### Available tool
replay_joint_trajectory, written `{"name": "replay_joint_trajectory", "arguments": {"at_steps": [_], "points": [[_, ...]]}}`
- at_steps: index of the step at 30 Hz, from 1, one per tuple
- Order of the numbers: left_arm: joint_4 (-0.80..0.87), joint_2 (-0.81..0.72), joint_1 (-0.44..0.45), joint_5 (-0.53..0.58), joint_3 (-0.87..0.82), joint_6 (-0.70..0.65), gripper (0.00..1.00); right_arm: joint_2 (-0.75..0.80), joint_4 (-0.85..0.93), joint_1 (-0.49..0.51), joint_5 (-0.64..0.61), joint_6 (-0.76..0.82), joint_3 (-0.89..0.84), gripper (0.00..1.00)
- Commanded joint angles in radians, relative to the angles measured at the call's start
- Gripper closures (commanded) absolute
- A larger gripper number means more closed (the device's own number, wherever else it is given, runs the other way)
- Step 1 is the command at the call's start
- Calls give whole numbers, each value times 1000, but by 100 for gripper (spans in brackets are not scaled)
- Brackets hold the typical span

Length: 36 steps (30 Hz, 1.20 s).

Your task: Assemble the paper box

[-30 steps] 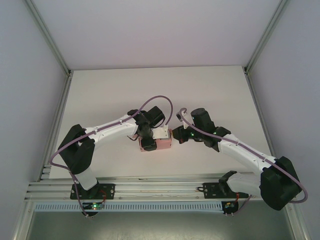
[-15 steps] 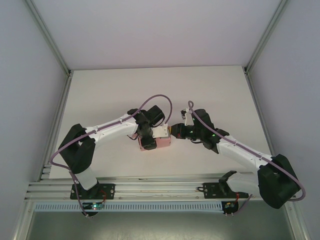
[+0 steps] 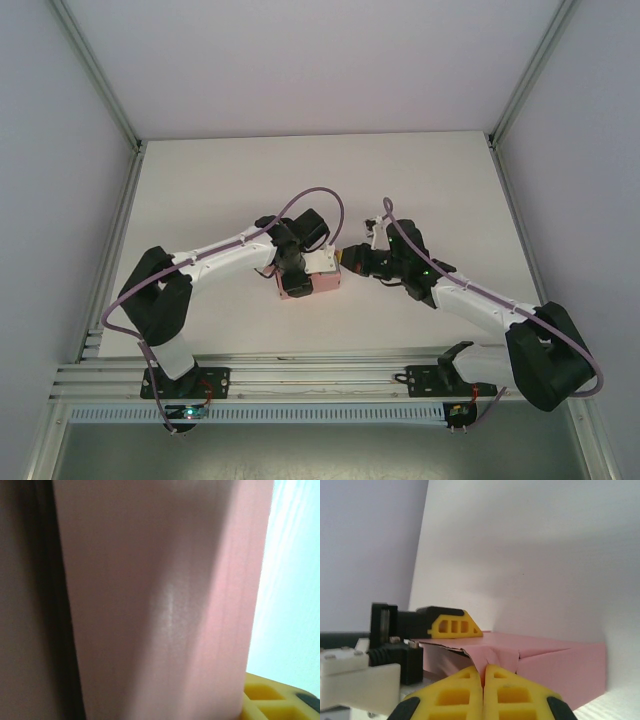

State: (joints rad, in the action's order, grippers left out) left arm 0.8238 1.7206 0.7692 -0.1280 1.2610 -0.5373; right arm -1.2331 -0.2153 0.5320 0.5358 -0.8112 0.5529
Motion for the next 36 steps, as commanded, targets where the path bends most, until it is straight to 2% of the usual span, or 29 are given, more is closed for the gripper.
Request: {"name": "replay_joint_trajectory", "arguments": {"at_steps": [1,4,10,12,17,21,23,29,32,34,36], "points": [[-22,28,5,-35,-2,-21,47,9,57,21,-22,308,22,100],[-25,24,4,-35,-3,-17,47,29,89,23,-67,427,-24,100],[-32,36,0,-45,14,0,47,54,-134,53,-56,392,-140,100],[-28,44,-1,-49,20,-1,47,46,-160,53,-81,343,-142,100],[-29,44,-1,-69,8,-20,47,67,-63,16,-90,170,-29,100],[-24,25,2,-116,0,-34,47,86,-35,-66,-4,54,42,100],[-31,24,2,-105,-3,-33,47,76,-40,-76,33,20,57,100],[-20,54,2,-105,16,-38,48,-25,-287,-62,135,-197,2,100],[-13,57,2,-113,22,-42,48,-39,-273,-60,151,-163,5,100],[-20,48,2,-104,12,-44,48,-9,-185,-66,126,-59,4,100],[-24,41,2,-104,5,-48,48,37,-42,-71,51,81,8,100]]}}
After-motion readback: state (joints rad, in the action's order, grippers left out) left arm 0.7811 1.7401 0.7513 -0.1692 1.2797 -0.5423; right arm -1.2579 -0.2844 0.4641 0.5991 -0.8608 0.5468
